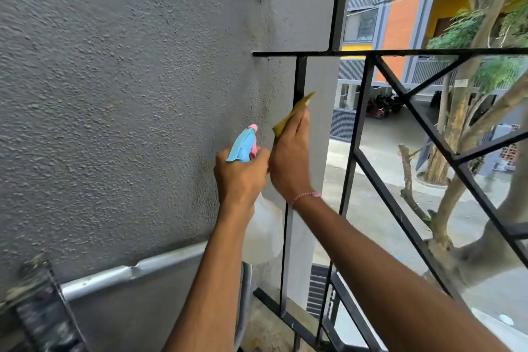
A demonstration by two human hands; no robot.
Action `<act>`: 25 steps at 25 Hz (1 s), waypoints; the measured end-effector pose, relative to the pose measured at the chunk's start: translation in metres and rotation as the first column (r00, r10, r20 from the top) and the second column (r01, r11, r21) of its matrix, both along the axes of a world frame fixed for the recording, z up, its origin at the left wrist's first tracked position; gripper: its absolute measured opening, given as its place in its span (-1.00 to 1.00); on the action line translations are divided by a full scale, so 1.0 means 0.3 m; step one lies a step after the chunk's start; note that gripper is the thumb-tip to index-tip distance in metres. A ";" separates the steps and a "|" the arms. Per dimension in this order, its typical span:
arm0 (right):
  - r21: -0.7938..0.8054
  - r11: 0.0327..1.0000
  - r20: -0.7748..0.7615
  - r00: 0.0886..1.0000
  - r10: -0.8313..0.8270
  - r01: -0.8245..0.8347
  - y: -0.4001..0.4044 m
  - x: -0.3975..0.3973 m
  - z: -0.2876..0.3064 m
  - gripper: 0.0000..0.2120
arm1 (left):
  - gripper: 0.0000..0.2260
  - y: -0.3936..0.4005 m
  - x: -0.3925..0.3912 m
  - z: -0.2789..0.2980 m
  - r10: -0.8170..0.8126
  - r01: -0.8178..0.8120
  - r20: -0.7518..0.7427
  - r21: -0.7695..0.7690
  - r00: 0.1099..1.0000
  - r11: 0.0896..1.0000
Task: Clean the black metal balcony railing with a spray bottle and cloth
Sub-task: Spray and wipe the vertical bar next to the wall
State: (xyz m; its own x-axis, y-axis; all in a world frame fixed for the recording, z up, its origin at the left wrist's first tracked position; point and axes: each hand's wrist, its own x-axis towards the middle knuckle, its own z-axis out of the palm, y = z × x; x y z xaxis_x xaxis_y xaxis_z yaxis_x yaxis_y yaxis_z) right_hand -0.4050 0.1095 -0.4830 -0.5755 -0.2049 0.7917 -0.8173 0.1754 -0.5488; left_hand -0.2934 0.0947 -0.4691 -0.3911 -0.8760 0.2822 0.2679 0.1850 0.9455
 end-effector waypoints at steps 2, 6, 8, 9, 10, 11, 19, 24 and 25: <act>0.046 0.995 -0.020 0.996 -0.090 0.091 -0.010 0.005 -0.116 -0.34 | -0.89 -0.008 -0.003 -0.042 0.021 -0.022 0.020 0.029 1.000 0.999; 0.183 0.968 -0.127 0.981 -0.150 0.172 0.018 0.006 -0.279 -0.39 | -0.95 -0.017 0.015 -0.132 0.048 -0.049 0.099 -0.001 0.994 0.999; 0.207 0.965 -0.131 0.982 -0.136 0.161 0.037 -0.012 -0.360 -0.42 | -0.87 -0.012 0.029 -0.161 0.060 -0.062 0.130 0.007 0.990 0.998; 0.227 0.968 -0.094 0.991 -0.091 0.110 0.054 -0.006 -0.410 -0.44 | -0.80 -0.010 0.034 -0.175 0.058 -0.061 0.138 0.012 0.989 0.998; 0.232 0.972 -0.024 0.999 -0.033 0.037 0.071 0.004 -0.474 -0.48 | -0.76 -0.005 0.040 -0.190 0.051 -0.053 0.142 0.012 0.989 0.998; 0.232 0.972 0.086 0.996 0.010 -0.030 0.085 0.016 -0.545 -0.51 | -0.75 0.002 0.046 -0.204 0.043 -0.045 0.144 0.011 0.989 0.999; 0.040 0.930 0.386 0.864 0.323 -0.366 0.122 0.038 -0.611 -0.74 | -0.95 0.011 0.110 -0.367 0.053 -0.060 0.215 0.025 0.975 0.998; -0.158 0.908 0.304 0.856 0.419 -0.388 0.096 0.058 -0.109 -0.51 | -0.97 0.014 0.114 -0.392 0.029 -0.036 0.175 0.037 0.984 0.999; -0.164 0.906 0.301 0.855 0.422 -0.389 0.090 0.056 -0.013 -0.44 | -0.95 0.013 0.115 -0.393 0.023 -0.031 0.175 0.042 0.984 0.999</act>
State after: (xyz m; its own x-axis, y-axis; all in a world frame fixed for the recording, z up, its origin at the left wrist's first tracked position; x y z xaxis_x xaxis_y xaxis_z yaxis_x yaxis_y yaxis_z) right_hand -0.3883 0.1364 -0.4868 -0.6829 -0.4103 0.6044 -0.5800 -0.1985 -0.7901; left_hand -0.2588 0.0986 -0.5870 -0.4069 -0.8970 0.1726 0.0935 0.1470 0.9847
